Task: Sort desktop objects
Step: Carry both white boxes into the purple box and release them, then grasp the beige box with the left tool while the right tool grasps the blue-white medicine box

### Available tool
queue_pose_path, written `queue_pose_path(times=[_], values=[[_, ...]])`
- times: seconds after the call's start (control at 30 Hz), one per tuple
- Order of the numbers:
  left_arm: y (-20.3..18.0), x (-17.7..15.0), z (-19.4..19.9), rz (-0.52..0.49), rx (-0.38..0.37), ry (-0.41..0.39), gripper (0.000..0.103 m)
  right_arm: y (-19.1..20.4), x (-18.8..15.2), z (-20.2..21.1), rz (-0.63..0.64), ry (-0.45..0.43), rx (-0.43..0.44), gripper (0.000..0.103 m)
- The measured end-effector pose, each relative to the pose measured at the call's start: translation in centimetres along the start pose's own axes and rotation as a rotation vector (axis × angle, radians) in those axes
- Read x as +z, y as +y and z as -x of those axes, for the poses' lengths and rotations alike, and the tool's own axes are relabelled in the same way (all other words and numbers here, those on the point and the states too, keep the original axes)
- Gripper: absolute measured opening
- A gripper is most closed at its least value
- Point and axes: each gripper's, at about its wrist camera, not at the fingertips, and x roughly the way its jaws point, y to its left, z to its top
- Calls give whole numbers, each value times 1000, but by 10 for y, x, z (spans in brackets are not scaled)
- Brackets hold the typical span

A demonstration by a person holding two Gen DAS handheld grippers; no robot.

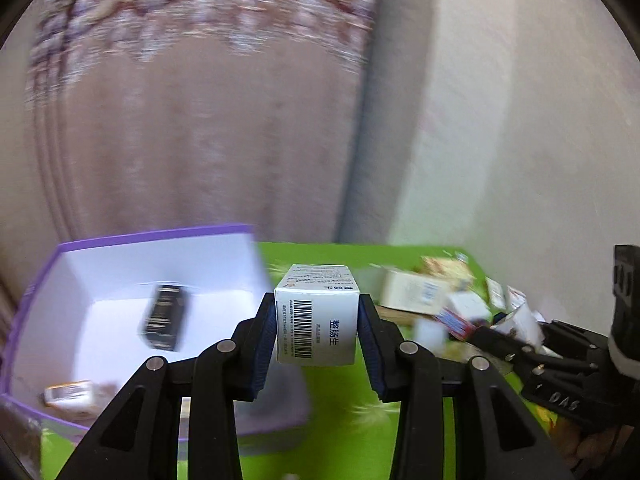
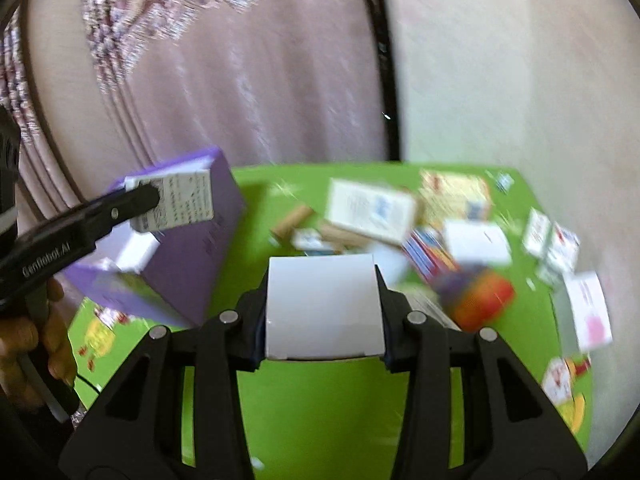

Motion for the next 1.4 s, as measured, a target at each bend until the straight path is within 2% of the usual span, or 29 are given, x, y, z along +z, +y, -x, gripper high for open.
queue_pose_path(times=[0.27, 0.43, 0.53, 0.57, 0.63, 0.67, 0.7, 0.83, 0.93, 1.0, 1.07, 1.23, 1.33, 1.4], values=[[79, 1, 13, 138, 139, -33, 40, 79, 37, -39, 112, -34, 118, 45], [116, -3, 13, 204, 205, -38, 40, 131, 44, -68, 184, -31, 194, 45], [134, -8, 13, 248, 248, -34, 42, 161, 45, -87, 233, -20, 279, 47], [137, -10, 13, 250, 255, -29, 43, 166, 44, -92, 243, -15, 298, 49], [139, -11, 11, 249, 269, -23, 53, 175, 42, -99, 256, -8, 305, 67], [140, -12, 12, 249, 272, -23, 60, 177, 40, -101, 262, -9, 310, 72], [140, -13, 12, 249, 276, -25, 62, 177, 39, -101, 265, -13, 312, 78], [129, -9, 7, 225, 254, -23, 62, 160, 38, -93, 247, -39, 266, 82], [112, -7, 2, 188, 226, -27, 69, 139, 41, -84, 206, -57, 215, 86], [98, -4, -1, 163, 204, -34, 78, 119, 41, -78, 174, -75, 161, 89], [84, 0, -5, 140, 184, -41, 83, 96, 38, -69, 146, -85, 101, 91], [34, 11, -20, 45, 109, -32, 84, 34, 22, -49, 75, -71, -45, 95], [1, 16, -31, -14, 62, -26, 90, -2, 6, -36, 33, -58, -124, 96], [-19, 17, -38, -45, 36, -22, 103, -24, -4, -29, 9, -47, -169, 96]])
